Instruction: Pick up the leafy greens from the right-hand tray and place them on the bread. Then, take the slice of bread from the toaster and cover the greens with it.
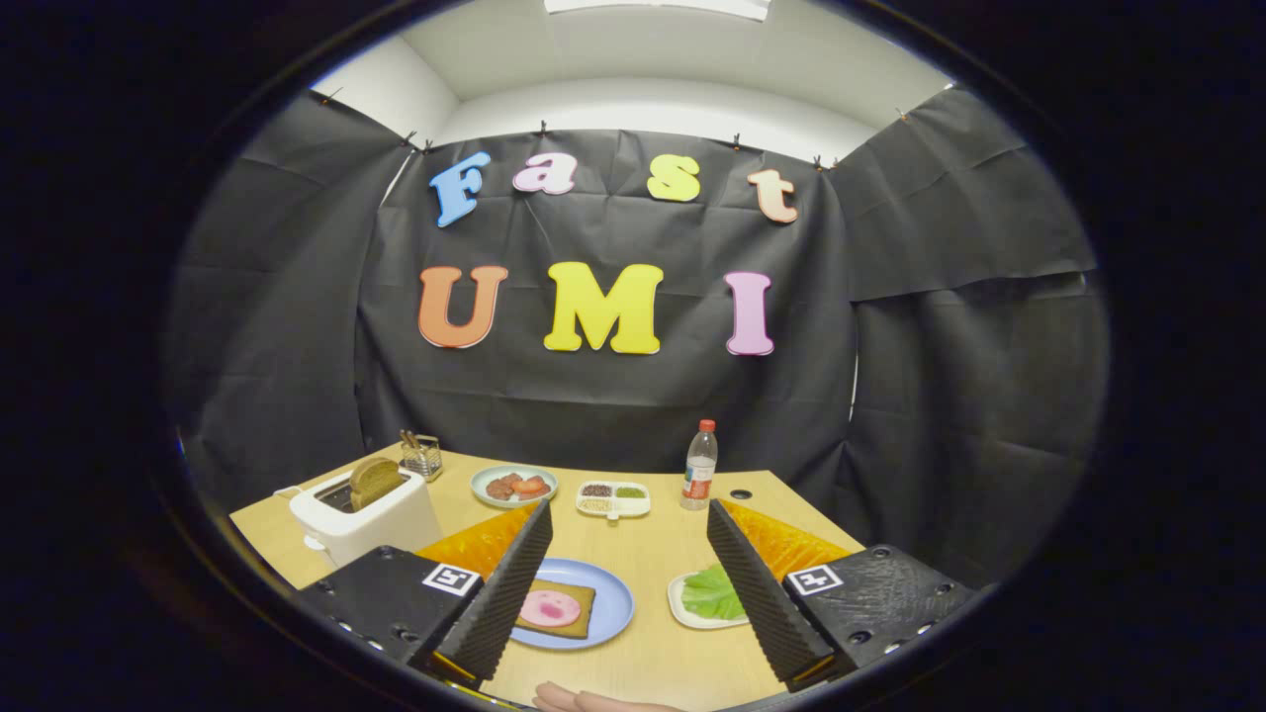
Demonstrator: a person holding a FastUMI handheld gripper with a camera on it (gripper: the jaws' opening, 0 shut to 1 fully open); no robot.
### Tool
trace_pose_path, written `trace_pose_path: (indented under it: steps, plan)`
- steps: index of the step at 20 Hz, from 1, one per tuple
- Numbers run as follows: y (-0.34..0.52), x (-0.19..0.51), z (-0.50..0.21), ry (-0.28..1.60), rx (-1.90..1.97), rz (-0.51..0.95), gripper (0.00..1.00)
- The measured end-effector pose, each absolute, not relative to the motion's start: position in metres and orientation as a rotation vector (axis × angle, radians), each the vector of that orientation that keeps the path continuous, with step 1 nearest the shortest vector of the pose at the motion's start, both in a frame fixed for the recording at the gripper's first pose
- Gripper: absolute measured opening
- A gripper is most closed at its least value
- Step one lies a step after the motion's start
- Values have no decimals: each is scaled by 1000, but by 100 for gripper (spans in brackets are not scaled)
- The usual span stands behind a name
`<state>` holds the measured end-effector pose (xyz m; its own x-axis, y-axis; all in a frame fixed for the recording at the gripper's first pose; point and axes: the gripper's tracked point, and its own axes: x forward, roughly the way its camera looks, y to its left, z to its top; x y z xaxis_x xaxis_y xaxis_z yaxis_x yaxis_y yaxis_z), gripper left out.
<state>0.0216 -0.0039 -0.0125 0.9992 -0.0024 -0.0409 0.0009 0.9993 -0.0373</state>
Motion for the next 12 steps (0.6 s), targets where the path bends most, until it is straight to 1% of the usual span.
trace_pose_path:
  steps: [4,7,10,12]
  plan:
    - [-21,44,-18,56,-47,-18,97]
    - [-37,73,-41,120,-33,-27,97]
    - [-72,109,-64,173,-69,-94,96]
    - [-87,130,-88,230,-78,-98,95]
